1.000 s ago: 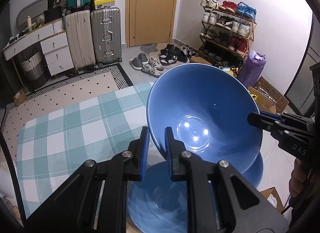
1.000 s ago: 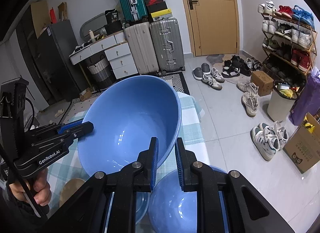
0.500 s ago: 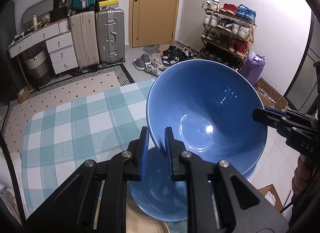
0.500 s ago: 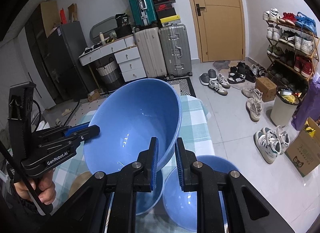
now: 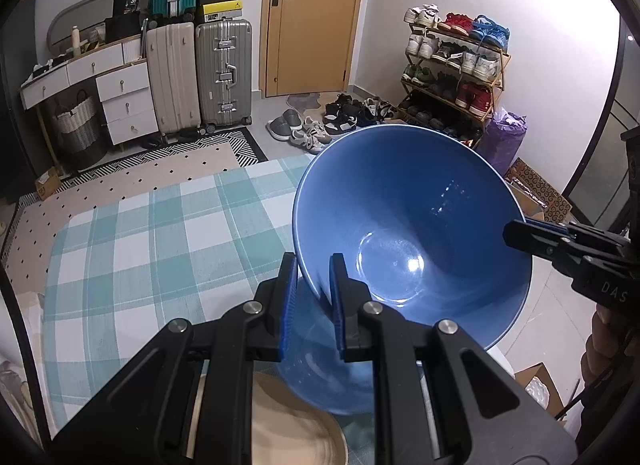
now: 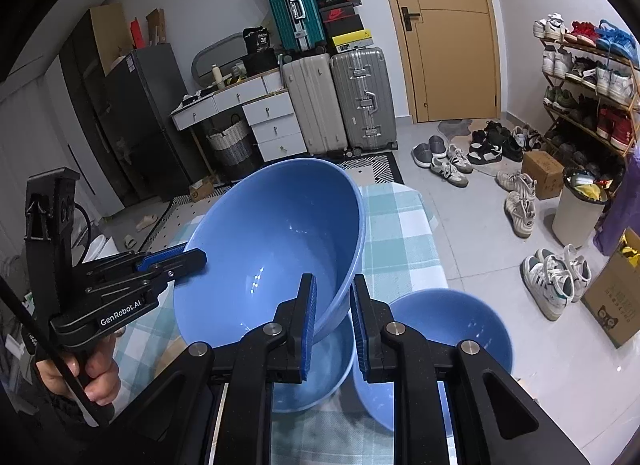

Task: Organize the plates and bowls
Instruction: 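Lift and carry the blue bowl with the left tool while the right tool carries its bowl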

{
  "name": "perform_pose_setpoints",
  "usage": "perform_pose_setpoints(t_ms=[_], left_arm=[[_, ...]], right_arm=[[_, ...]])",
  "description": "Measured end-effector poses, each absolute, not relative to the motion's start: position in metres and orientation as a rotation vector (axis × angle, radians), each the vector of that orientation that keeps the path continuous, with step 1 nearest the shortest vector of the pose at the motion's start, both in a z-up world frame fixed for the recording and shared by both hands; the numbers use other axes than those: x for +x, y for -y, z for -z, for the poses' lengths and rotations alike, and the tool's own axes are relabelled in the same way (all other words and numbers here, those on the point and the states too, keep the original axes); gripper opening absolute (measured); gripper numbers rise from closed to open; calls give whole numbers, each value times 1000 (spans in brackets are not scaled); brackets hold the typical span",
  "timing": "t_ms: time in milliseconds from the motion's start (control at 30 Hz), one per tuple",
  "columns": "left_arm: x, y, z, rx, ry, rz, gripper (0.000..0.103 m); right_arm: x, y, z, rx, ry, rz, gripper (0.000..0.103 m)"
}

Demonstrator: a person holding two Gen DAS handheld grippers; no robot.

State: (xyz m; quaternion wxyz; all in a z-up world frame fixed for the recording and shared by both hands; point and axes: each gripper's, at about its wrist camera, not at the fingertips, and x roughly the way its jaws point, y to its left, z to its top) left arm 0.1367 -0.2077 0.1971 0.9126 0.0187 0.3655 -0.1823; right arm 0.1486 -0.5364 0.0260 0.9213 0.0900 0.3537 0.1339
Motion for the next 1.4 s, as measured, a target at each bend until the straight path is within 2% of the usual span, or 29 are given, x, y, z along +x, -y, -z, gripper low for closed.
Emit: perform_pose_setpoints(t_ms=[1400], left_arm=[[145,177,-95,66,-858,335,13]], right_arm=[[142,512,66,194,-853,-306,18]])
